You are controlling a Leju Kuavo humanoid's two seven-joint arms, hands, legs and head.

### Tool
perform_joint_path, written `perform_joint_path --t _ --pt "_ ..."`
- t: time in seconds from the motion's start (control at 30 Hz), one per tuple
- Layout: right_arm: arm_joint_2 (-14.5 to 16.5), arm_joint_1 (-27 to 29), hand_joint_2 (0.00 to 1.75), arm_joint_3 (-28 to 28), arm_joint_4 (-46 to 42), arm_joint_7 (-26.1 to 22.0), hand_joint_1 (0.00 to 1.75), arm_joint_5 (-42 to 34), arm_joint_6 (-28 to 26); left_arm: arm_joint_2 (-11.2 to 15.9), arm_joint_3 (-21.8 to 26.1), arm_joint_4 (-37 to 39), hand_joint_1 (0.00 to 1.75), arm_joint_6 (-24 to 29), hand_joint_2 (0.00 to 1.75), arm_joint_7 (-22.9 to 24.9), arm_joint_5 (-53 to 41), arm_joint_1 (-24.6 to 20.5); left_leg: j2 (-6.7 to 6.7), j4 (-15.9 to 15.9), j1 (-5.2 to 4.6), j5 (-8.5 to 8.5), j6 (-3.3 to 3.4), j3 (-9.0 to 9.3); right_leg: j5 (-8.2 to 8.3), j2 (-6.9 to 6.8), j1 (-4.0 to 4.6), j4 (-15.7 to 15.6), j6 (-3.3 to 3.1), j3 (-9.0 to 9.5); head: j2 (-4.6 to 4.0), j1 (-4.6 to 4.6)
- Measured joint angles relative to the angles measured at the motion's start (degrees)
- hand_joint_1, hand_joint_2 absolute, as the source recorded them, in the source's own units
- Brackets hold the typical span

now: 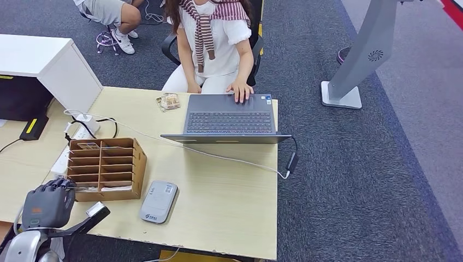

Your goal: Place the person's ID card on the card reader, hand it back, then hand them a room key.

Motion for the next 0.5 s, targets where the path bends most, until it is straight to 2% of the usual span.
perform_joint_path --t 0.5 --pt "0.00 0.00 0.00 0.00 0.00 0.01 0.00 0.13 0.50 0.00 0.00 0.07 1.75 -0.03 1.75 -0.30 0.24 -0.14 0.00 0.00 0.00 0.00 0.00 0.00 0.00 0.00 0.00 0.00 0.00 0.00 0.00 0.00"
